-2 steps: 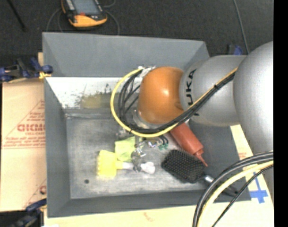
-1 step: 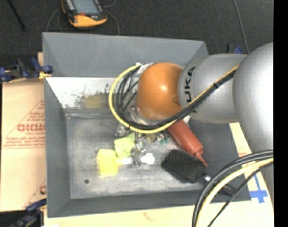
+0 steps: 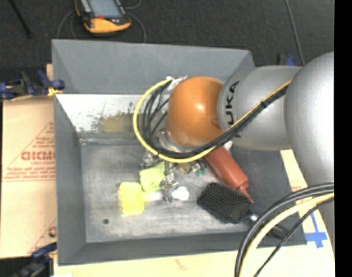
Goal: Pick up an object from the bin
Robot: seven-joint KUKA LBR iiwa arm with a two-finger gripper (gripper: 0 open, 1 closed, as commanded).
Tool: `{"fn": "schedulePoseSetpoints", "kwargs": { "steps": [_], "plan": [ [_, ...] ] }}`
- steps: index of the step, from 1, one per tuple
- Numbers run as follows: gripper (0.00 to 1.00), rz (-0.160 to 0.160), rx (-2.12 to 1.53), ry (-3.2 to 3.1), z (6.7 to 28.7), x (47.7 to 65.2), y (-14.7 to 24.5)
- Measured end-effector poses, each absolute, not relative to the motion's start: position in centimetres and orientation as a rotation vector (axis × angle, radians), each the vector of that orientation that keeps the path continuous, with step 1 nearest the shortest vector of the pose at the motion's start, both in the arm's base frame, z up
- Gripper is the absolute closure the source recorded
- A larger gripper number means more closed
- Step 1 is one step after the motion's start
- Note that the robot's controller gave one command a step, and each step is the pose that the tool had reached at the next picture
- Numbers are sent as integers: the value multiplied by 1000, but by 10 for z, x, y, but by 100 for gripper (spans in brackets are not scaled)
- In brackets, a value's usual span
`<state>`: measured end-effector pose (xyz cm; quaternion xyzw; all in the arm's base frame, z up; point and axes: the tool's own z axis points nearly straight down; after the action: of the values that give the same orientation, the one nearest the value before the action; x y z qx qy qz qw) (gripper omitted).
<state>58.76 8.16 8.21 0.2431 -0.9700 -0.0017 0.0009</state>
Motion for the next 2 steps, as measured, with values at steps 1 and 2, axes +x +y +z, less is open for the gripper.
{"fn": "schedulePoseSetpoints", "kwargs": {
  "steps": [1,2],
  "plan": [
    [100,-5,764,-3042,85,587,81],
    [100,1,763,-3048,102,587,79]
  ]
}}
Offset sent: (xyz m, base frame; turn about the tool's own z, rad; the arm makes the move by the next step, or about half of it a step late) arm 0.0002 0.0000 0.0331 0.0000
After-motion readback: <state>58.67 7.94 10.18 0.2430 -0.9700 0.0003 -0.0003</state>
